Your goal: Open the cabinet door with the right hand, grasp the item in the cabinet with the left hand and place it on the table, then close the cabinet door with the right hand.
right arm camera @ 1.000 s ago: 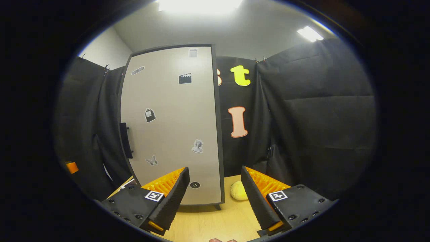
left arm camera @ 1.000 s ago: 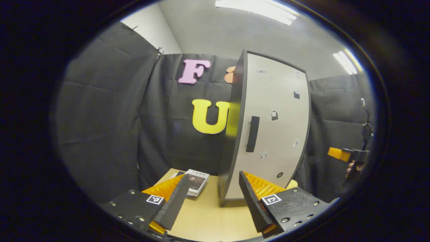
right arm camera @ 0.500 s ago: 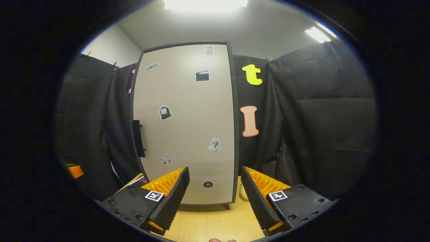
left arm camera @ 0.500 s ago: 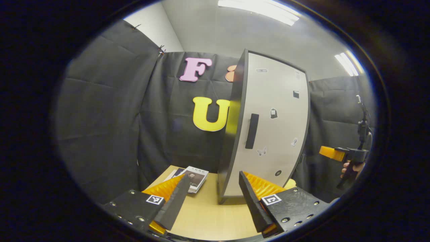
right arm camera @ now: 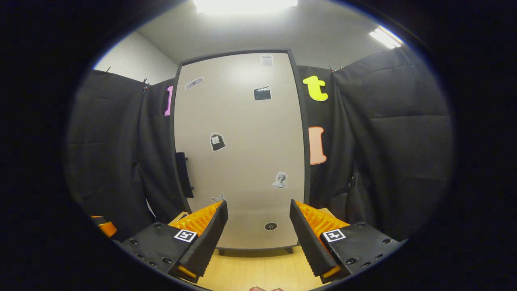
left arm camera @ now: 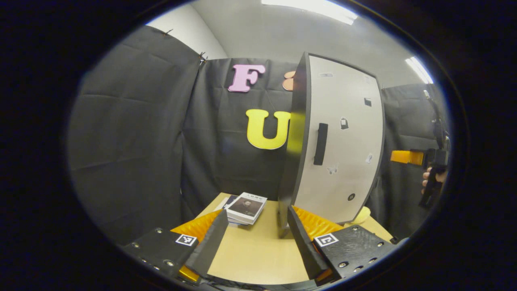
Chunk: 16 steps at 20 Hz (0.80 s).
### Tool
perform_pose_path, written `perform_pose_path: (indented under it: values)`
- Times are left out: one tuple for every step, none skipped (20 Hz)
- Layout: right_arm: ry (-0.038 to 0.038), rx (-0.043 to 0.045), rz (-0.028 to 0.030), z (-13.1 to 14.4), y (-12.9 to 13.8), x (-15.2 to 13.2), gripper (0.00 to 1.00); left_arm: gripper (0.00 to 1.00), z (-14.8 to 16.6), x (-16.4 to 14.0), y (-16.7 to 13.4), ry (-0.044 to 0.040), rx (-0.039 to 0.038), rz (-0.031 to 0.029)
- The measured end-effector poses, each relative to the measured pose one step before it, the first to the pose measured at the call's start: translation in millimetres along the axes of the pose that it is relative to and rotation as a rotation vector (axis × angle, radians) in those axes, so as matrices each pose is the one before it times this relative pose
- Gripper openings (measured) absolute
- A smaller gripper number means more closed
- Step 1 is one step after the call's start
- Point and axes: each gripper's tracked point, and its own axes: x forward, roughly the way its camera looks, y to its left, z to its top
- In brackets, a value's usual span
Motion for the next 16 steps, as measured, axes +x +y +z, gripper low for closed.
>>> perform_pose_path:
  values:
    - [-0.00736, 0.01091, 0.02168, 5.56, 8.91, 3.36, 0.95, 0.9, -1.32, -0.56, 0.28, -0.0016, -0.00622, 0.00028]
    - [-0.01661, 0.01083, 0.01785, 8.71, 8.26, 4.82, 0.97, 0.9, -0.84, -0.34, 1.21, -0.00127, -0.0068, 0.001]
    - [-0.01222, 0.01001, 0.00992, 7.06, 6.32, 4.69, 0.97, 0.9, -1.01, -1.03, 1.22, 0.00035, -0.00538, 0.00276]
    - [0.00024, 0.00953, 0.02142, 5.16, 10.01, 6.55, 0.94, 0.9, -1.31, -0.3, 2.05, 0.0024, -0.00246, 0.00487]
    - [0.00916, 0.00249, 0.02455, 2.28, 10.89, 6.51, 0.92, 0.9, -2.88, 0.29, 1.42, 0.00333, -0.00143, 0.00544]
    - [0.00956, -0.0038, 0.02018, 2.56, 9.48, 6.76, 0.97, 0.89, -1.6, 0.37, 1.2, 0.00319, -0.00062, 0.00605]
    - [0.00154, -0.00898, 0.01331, 3.09, 7.61, 6.01, 0.98, 0.9, -1.44, -1.3, 2.44, 0.00093, -0.00187, 0.00781]
    - [-0.00356, -0.01328, 0.00805, 3.68, 7.08, 6.47, 0.98, 0.9, -0.39, -1.39, 2.73, -0.00027, -0.00388, 0.00796]
    - [-0.00335, -0.01265, 0.00753, 2.46, 8.2, 7.05, 0.98, 0.85, -1.57, -2.2, 4.27, -0.00174, -0.00364, 0.00912]
    - [0.00156, -0.00936, 0.01084, 2.59, 8.14, 5.81, 0.98, 0.85, -0.06, -1.96, 4.2, -0.00217, -0.0029, 0.01075]
    - [-0.00104, -0.00832, 0.01351, 2.04, 9.34, 6.78, 0.98, 0.85, 0.06, -1.18, 3.97, -0.00219, -0.00315, 0.01108]
    - [0.00007, -0.00764, 0.01171, 1.87, 8.15, 6.38, 0.98, 0.85, 0.06, -0.98, 3.86, -0.00082, -0.00427, 0.00943]
    - [-0.00725, -0.00284, 0.01157, 1.41, 8.15, 6.27, 0.98, 0.85, -0.82, -0.5, 3.27, 0.00006, -0.00436, 0.00654]
    - [-0.00932, 0.00787, 0.00645, 1.59, 7.0, 6.95, 0.98, 0.85, -1.16, -0.37, 4.32, 0.00236, -0.00399, 0.00634]
    - [0.00156, 0.0184, 0.01592, -1.79, 9.6, 6.22, 0.98, 0.85, -3.49, 0.07, 5.36, 0.00598, -0.00404, 0.00941]
    - [0.00407, 0.01695, 0.01951, -1.28, 9.42, 7.04, 0.98, 0.9, -2.7, 0.41, 4.62, 0.0057, -0.00383, 0.00952]
